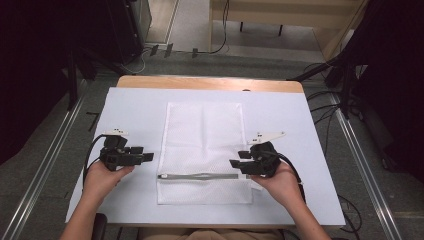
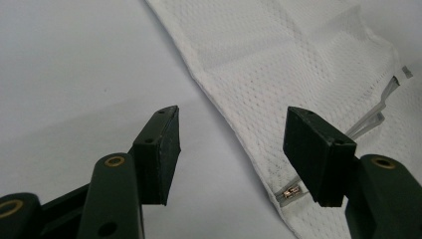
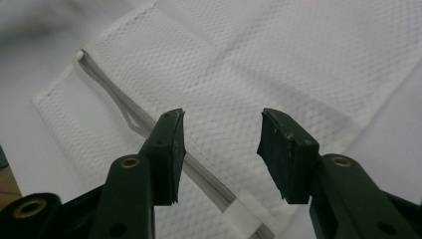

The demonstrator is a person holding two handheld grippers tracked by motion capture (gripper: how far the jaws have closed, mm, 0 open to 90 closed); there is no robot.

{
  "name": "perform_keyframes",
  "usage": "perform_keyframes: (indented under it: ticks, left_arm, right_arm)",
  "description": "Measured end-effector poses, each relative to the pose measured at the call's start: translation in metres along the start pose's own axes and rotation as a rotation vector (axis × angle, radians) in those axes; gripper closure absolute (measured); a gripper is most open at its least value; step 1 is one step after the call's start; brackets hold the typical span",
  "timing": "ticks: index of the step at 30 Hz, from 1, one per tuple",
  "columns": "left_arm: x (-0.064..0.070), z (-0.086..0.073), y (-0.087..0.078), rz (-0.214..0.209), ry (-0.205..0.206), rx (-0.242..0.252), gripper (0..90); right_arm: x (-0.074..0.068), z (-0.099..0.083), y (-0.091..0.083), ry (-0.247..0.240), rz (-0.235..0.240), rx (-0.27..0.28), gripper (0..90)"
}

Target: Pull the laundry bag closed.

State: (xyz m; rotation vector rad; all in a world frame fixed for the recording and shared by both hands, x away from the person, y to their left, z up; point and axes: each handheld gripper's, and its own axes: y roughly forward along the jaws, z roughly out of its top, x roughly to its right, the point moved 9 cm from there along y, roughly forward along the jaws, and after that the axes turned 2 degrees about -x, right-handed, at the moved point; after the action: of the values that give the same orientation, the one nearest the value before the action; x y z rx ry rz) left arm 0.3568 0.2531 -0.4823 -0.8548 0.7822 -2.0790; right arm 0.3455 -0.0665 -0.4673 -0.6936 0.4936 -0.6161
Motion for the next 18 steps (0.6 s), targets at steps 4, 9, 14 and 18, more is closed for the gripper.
perform_keyframes:
  ticks: [4, 9, 14, 18]
  left_arm:
    - [-0.002, 0.000, 0.000, 0.000, -0.003, 0.002, 40.0]
    - [-0.005, -0.001, -0.001, 0.019, -0.012, 0.006, 40.1]
    - [-0.006, -0.001, -0.001, 0.023, -0.007, 0.007, 40.1]
    - [-0.007, -0.001, -0.002, 0.012, -0.010, 0.010, 40.0]
  right_arm:
    - [-0.011, 0.003, 0.008, -0.014, 0.022, -0.017, 55.6]
    - [-0.020, 0.007, 0.014, -0.016, 0.045, -0.019, 58.8]
    - [-0.030, 0.014, 0.022, -0.023, 0.069, -0.012, 60.9]
    - [-0.038, 0.015, 0.030, -0.025, 0.083, -0.022, 60.8]
